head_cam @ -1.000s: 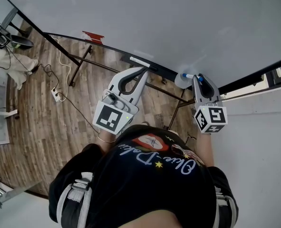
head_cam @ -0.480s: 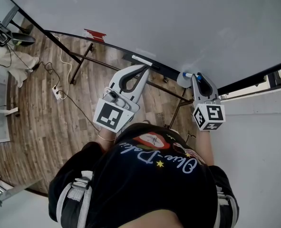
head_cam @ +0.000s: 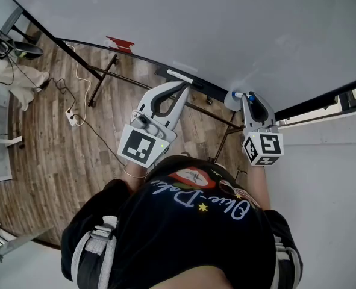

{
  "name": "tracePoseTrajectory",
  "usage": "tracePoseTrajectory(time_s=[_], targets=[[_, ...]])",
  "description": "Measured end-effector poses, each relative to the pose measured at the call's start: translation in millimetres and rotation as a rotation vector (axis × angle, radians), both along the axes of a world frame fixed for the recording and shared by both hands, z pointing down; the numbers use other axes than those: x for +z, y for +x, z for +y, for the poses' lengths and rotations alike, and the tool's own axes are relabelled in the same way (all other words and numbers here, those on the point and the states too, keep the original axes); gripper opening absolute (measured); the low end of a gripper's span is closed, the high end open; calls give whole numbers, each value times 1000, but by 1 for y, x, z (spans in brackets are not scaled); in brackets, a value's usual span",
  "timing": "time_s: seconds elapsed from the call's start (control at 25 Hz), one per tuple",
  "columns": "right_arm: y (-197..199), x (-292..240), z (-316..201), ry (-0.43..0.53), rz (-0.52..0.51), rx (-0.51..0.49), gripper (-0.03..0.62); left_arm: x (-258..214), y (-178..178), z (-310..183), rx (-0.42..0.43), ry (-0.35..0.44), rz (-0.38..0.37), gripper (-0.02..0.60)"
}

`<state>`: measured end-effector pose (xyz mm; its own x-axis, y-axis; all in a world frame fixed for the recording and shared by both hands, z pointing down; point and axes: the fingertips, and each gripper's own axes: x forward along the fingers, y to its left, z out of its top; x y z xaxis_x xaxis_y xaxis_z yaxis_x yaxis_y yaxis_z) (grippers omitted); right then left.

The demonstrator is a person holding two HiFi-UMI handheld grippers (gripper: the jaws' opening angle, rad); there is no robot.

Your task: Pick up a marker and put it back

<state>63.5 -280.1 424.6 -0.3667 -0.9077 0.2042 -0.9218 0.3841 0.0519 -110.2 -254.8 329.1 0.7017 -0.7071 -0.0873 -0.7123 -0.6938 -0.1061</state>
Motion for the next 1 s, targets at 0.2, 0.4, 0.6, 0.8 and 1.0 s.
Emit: tracePoseTrajectory(time_s=[0.2,0.4,0.6,0.8,1.0], targets=[[2,1,6,-5,-21,9,75,1,0,1,6,-4,1,3],[5,4,11,-18,-31,14,75,0,2,2,12,-2,3,3],[6,4,11,-17,-30,13,75,1,5,2,13,-4,0,3],[6,4,12,-18,-29,17,75,1,3,2,9,-6,1,3],[7,6,15,-25,-24,14,75,1,6,4,11,-7,2,3]])
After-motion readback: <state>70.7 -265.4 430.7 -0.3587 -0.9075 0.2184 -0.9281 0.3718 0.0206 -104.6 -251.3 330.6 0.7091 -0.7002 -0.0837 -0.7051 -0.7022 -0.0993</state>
